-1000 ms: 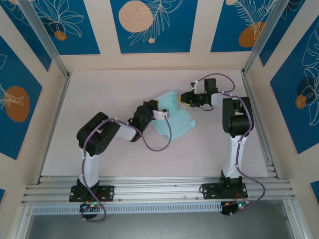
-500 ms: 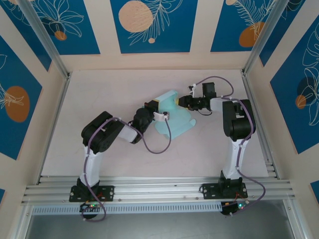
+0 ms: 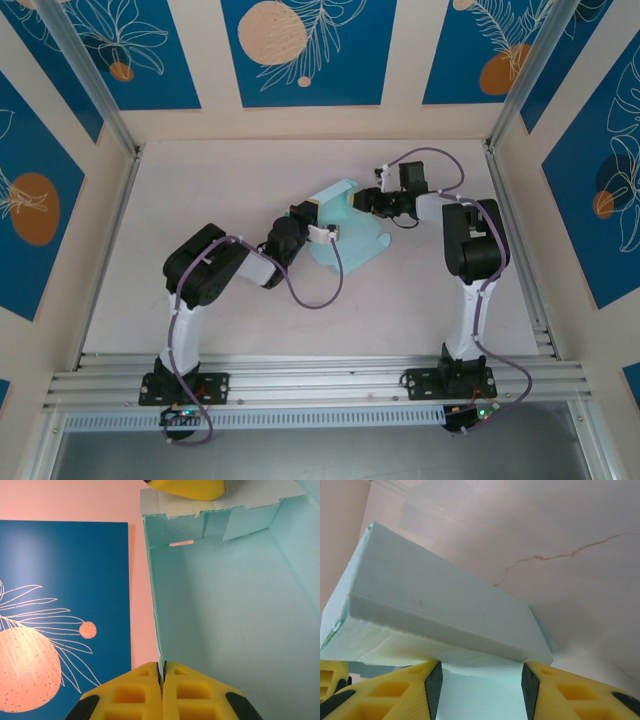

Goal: Fold the paper box

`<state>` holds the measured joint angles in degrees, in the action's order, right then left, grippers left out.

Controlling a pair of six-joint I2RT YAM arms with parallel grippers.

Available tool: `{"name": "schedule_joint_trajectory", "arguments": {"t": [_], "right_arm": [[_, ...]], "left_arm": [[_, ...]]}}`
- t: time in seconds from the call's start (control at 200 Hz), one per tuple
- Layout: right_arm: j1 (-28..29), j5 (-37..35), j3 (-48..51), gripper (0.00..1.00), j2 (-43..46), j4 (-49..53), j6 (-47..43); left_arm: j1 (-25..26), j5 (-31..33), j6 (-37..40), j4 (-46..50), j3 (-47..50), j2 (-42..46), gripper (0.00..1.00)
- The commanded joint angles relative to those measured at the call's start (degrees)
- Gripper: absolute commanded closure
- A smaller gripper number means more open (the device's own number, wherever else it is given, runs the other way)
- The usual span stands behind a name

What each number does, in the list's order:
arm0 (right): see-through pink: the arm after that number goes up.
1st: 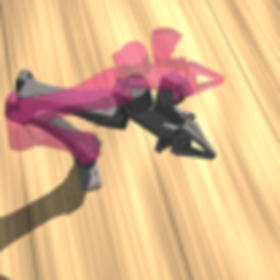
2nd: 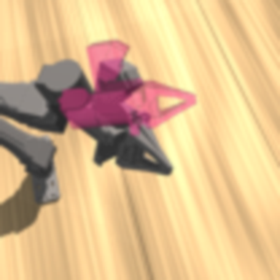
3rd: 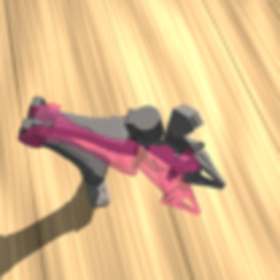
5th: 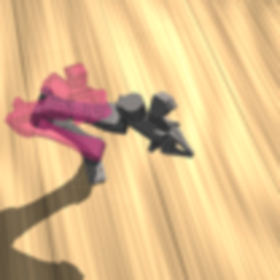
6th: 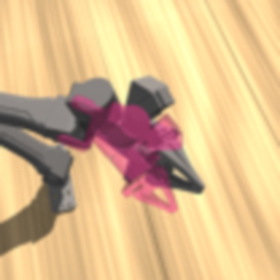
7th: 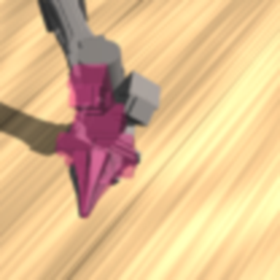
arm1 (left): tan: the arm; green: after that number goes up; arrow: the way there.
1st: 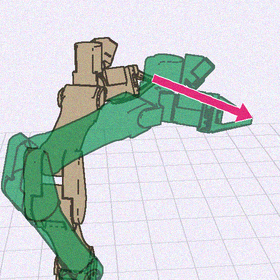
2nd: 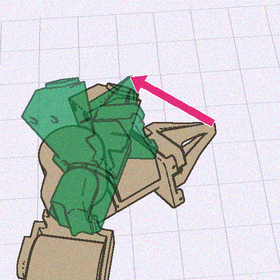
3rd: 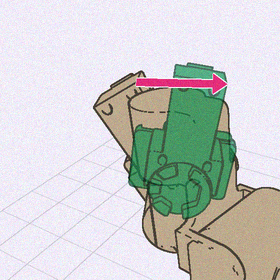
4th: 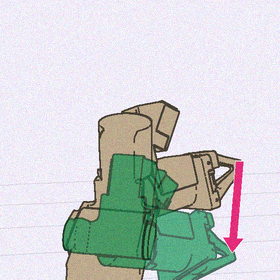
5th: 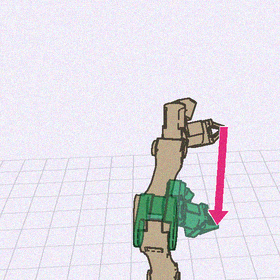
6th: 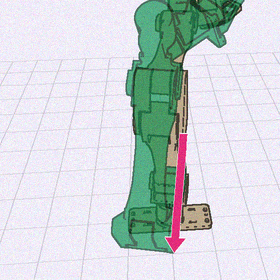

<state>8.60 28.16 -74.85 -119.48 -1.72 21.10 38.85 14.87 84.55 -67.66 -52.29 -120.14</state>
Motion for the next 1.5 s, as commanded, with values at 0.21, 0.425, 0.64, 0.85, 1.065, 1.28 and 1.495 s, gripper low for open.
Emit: {"name": "schedule_joint_trajectory", "arguments": {"t": [0.21, 0.425, 0.64, 0.85, 1.065, 1.28, 1.495], "right_arm": [[2.12, -3.13, -6.41, 0.51, -2.97, 1.57, -2.10], [3.09, -5.69, -7.14, 0.52, -2.90, 1.46, -2.79], [3.17, -7.51, -10.09, 0.52, -4.82, 2.17, -1.33], [3.26, -6.58, -12.17, 0.47, -5.97, 1.89, -1.49], [4.09, -7.46, -14.13, 0.59, -7.40, 2.04, -1.70], [5.71, -14.65, -12.03, 0.78, -5.52, 1.40, -2.39], [7.64, -24.34, -7.16, 0.91, -1.71, -1.28, -4.50]], "left_arm": [[-0.94, -5.85, -4.87, 13.44, -2.29, 1.34, 1.00], [-2.33, -8.87, -10.66, 20.41, -3.95, 4.03, 1.00], [-3.19, -10.55, -12.80, 23.95, -4.57, 4.66, 1.00], [-3.32, -9.31, -9.48, 23.17, -5.10, 2.46, 1.00], [-3.29, -9.51, -12.34, 24.53, -6.56, 1.82, 1.00], [-3.30, -8.93, -15.42, 23.85, -7.33, 2.08, 1.00], [-3.34, -7.89, -23.02, 23.58, -7.56, 5.67, 0.80]]}}
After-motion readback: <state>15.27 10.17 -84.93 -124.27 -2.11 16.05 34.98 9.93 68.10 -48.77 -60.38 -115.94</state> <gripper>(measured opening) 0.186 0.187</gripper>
